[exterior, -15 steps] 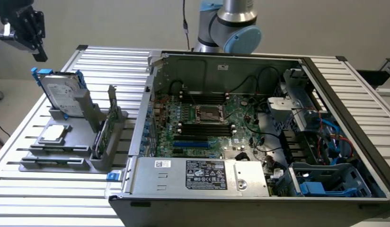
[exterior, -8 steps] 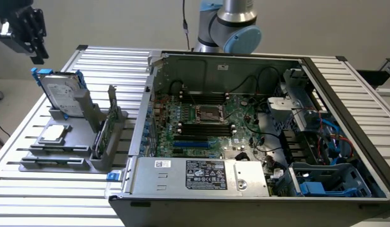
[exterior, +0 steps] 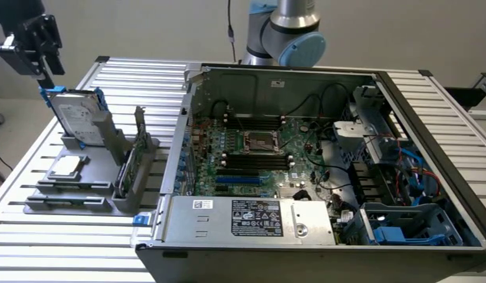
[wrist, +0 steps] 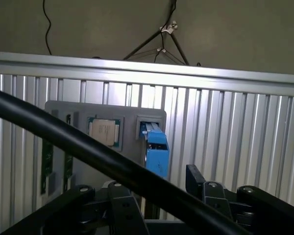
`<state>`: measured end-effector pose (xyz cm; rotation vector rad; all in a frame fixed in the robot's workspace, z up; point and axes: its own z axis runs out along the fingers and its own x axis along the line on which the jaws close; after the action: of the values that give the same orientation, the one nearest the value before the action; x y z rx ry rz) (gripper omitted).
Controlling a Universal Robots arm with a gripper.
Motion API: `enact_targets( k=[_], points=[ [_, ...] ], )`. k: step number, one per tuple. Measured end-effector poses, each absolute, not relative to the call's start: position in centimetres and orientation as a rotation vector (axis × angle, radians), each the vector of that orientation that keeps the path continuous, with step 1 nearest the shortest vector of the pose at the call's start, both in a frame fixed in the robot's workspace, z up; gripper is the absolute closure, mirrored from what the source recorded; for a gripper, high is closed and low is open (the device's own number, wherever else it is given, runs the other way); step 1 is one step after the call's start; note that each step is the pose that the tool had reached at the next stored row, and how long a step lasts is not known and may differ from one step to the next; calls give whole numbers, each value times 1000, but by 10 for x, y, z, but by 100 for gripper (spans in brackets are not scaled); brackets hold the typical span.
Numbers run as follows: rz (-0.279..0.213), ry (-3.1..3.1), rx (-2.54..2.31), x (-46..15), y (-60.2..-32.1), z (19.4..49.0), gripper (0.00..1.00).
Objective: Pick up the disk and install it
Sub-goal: 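Pick up the disk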
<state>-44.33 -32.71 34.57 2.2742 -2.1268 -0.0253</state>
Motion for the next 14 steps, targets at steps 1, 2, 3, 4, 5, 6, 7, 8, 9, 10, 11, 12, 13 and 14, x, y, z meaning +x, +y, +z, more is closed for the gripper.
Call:
enact_targets(
  k=[1,2,3,4,5,6,7,8,9,10,11,12,13,14],
  points=[
    [-25,-2127,2274,-444,-327,344,46],
    [-25,-2126,2274,-444,-327,342,46],
    [-25,-2126,2274,-444,-328,340,46],
    [-25,-2126,2274,-444,-328,338,46],
    [-25,-2126,2274,-444,-328,337,46],
    [-25,-2126,2274,-444,-328,335,46],
    [-24,-2126,2274,-445,-328,333,46],
    [-24,-2126,2274,-445,-328,331,46],
    [-24,-2126,2274,-446,-328,329,46],
    [-24,-2126,2274,-446,-328,328,46],
    [-24,-2126,2274,-447,-328,326,46],
    [-24,-2126,2274,-447,-328,324,46],
    [-24,-2126,2274,-448,-328,322,46],
    [-24,-2127,2273,-448,-328,320,46]
  ],
)
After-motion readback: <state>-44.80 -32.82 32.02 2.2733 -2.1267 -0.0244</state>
